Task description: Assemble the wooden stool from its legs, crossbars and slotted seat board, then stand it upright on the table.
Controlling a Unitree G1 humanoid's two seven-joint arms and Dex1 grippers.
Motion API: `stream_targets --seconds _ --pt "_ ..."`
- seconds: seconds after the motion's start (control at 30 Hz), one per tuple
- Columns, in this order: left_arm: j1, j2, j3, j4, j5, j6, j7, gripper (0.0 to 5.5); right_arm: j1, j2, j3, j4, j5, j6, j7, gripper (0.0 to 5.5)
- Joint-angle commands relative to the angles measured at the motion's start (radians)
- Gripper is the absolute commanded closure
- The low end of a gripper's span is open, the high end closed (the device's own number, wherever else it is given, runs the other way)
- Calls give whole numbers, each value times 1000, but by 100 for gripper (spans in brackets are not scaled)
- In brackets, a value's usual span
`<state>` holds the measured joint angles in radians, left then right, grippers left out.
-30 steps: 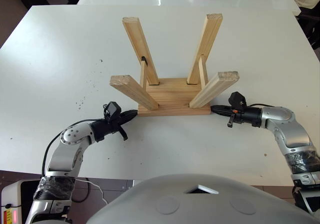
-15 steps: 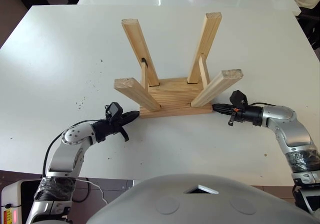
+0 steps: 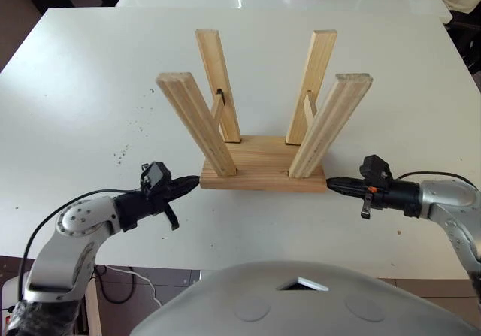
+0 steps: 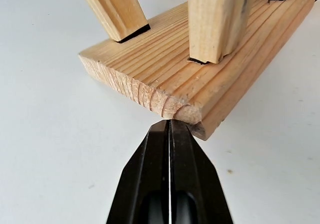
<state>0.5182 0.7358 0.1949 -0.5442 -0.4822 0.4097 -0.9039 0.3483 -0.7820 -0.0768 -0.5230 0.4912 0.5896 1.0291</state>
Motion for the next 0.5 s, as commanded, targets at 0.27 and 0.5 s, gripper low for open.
stream_targets --seconds 0.27,0.5 --pt "-4 59 96 -216 -271 85 -77 549 -43 -50 -154 -241 285 86 24 550" --pt "-73 40 63 -214 -286 113 -36 549 -110 -52 -143 -203 283 104 29 550"
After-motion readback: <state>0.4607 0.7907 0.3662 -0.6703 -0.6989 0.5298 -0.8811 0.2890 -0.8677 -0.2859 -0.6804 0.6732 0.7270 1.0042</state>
